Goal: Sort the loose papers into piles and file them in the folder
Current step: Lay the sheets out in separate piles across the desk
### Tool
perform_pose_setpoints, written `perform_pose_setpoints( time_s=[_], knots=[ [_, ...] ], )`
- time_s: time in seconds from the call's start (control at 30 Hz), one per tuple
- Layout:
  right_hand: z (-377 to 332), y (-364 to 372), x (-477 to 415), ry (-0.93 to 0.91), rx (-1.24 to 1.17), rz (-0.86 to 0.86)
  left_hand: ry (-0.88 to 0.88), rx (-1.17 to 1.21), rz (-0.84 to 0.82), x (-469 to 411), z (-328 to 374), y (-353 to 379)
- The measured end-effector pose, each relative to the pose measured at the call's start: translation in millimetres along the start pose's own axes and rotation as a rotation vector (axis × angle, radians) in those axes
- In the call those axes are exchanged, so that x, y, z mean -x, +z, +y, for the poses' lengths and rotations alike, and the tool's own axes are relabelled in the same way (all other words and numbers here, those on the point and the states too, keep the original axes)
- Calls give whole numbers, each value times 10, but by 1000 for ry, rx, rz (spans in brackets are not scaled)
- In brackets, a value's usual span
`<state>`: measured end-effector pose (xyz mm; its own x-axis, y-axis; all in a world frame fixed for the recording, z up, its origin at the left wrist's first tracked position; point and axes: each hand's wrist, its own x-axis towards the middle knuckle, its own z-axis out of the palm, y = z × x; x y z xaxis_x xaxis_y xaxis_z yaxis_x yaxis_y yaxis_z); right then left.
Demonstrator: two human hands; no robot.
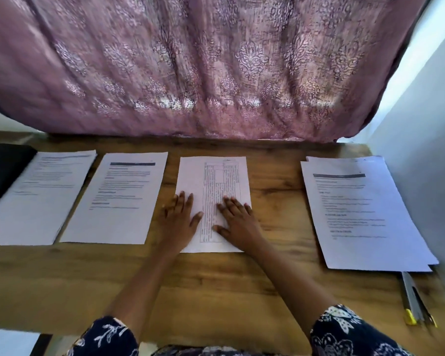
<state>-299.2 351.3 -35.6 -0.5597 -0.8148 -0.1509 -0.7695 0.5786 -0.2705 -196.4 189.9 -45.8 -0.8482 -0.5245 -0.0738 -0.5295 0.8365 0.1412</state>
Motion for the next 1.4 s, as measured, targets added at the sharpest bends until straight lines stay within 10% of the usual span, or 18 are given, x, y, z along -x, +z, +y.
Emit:
perform_pose_setpoints(
  time_s=[0.73, 1.07, 1.2, 1.4],
  knots=[
    [-60, -90, -52, 138, -116, 159, -115, 98, 94, -76, -280, -203],
    [947, -410, 905, 829, 137, 338, 353, 382, 27, -2, 1133, -73],
    [1048, -484, 1124, 830, 172, 335, 523, 458, -49, 74, 1739, -67],
    [1231, -602, 1283, 787, 127, 392, 334, 795, -270, -5, 2287, -122]
  ],
)
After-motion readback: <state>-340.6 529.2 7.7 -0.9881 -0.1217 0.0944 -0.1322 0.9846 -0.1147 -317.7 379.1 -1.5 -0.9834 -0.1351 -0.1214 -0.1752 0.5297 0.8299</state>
